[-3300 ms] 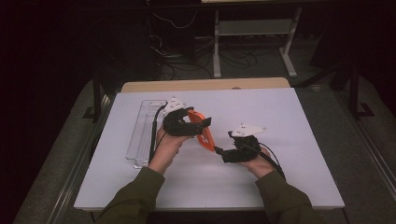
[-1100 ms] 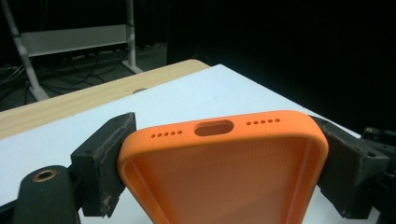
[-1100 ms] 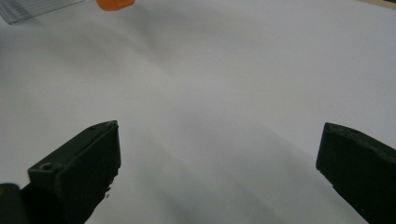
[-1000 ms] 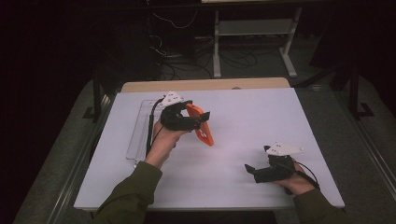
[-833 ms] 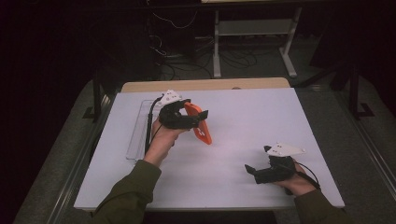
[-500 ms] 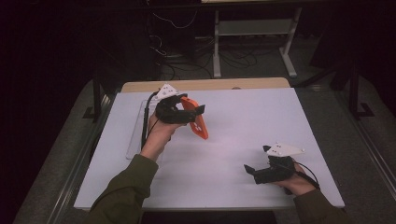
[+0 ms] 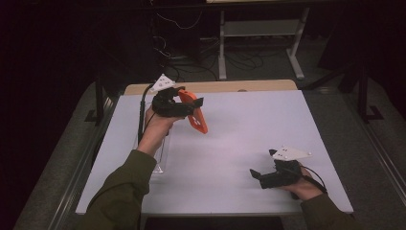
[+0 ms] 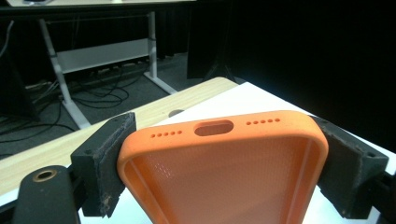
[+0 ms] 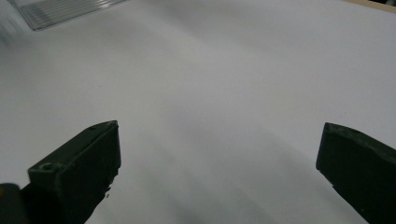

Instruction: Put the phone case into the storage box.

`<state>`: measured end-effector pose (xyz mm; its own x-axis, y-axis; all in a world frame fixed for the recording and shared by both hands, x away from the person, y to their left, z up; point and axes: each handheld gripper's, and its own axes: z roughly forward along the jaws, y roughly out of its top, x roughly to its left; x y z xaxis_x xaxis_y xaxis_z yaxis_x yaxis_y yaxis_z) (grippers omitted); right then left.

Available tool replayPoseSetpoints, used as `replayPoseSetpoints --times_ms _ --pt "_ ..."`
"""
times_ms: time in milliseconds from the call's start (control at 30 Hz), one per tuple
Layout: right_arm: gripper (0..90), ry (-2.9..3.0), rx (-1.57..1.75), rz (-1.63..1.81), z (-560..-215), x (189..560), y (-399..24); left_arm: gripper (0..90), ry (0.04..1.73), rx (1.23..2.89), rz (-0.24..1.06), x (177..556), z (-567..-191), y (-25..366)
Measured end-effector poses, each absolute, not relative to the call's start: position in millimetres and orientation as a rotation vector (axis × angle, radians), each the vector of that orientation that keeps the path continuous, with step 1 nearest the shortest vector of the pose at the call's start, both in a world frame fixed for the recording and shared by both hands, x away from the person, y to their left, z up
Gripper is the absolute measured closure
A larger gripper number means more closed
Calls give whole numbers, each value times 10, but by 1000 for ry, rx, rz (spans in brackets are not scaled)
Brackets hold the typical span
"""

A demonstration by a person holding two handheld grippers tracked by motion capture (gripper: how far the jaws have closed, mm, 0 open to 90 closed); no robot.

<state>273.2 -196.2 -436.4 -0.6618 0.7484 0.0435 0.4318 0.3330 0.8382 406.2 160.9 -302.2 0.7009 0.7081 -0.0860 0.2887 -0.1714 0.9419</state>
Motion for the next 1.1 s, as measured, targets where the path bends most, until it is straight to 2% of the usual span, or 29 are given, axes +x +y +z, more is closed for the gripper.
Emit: replayPoseSetpoints --times_ms 567,1100 --pt "0 2256 1053 1251 -4367 2737 -1959 142 847 1719 548 4222 -2784 1897" --pt "0 2253 1054 1253 -4367 2737 -1958 142 937 1699 656 4361 -2718 2128"
